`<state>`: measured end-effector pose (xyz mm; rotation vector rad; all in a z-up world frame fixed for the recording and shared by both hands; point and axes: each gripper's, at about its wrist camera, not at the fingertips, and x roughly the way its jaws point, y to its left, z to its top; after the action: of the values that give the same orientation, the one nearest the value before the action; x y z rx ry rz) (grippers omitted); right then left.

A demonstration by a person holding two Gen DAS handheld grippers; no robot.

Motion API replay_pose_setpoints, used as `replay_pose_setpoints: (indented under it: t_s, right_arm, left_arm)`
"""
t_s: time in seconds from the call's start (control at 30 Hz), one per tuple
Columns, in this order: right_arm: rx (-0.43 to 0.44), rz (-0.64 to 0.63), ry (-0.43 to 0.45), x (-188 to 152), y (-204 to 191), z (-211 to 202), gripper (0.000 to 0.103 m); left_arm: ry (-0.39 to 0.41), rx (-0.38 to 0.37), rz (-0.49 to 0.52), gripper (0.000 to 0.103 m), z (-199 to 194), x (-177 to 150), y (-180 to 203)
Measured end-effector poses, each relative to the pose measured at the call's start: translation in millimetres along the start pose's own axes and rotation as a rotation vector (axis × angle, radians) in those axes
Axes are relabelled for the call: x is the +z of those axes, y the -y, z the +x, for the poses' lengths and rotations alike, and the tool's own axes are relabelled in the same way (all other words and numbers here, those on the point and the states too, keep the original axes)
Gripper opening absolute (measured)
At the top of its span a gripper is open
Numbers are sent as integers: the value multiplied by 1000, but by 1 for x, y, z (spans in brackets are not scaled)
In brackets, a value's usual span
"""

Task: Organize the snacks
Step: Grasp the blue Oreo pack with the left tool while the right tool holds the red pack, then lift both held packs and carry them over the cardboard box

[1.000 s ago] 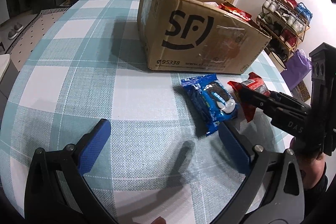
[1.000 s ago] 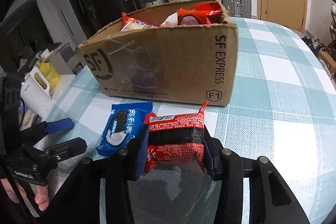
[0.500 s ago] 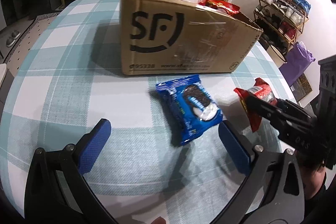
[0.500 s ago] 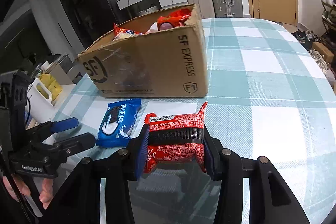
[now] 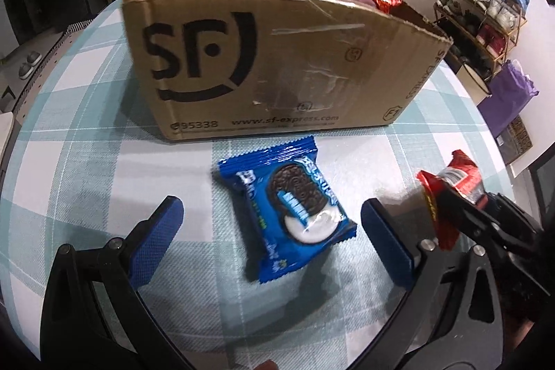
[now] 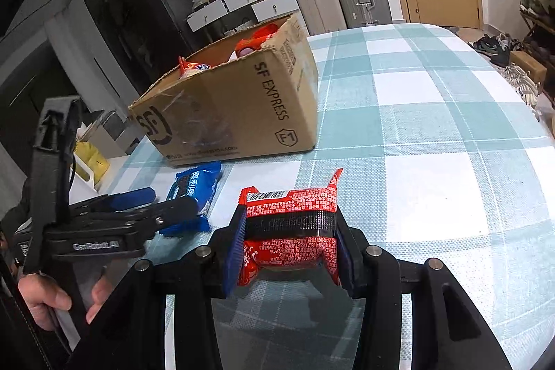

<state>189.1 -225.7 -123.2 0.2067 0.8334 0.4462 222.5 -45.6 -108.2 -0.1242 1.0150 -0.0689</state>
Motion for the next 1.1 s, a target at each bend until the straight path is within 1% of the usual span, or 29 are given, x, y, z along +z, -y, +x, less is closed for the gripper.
replay_pose_setpoints:
  t_s: [0.1,0.2,0.23,0.3,0.4,0.43,0.47,0.57,0.67,0.9,1.03,1.1]
  right_arm:
    - [3,-6,5,0,0,-2,45]
    - [7,-5,8,-1,0,-4,45]
    - [9,-1,9,-2,1,-5,45]
    - [10,4,11,-3,1,-6,45]
    - [13,9,14,-4,2,-8,45]
    - [12,8,15,-5,1,-9,45]
    - [11,9,14,-5,1,-9,45]
    - [11,7,14,-7,-1,-11,45]
    - [14,7,14,-8,-5,-13,45]
    - [15,-12,22,-8,-17,-20,45]
    - [19,-26,28,-9,-27,-26,45]
    - [22,-28,31,-9,-30,-28,45]
  left_arm:
    - [-4,11,5,102,5,1,4]
    - [-10,53,7,102,10,3,9]
    - [-13,49,3,101,12,4,9]
    - [-17,33,-7,97,15,5,8]
    - [9,10,8,76,10,1,5]
    - [15,-1,24,56,7,0,4]
    - [19,-12,42,44,4,-1,3]
    - [16,-71,53,41,0,-4,-5]
    - [12,-109,60,41,-4,-7,-9]
    - [30,-129,73,41,-14,-19,-13]
    - [46,-137,82,41,-21,-21,-7]
    - [56,-141,87,41,-37,-26,-16]
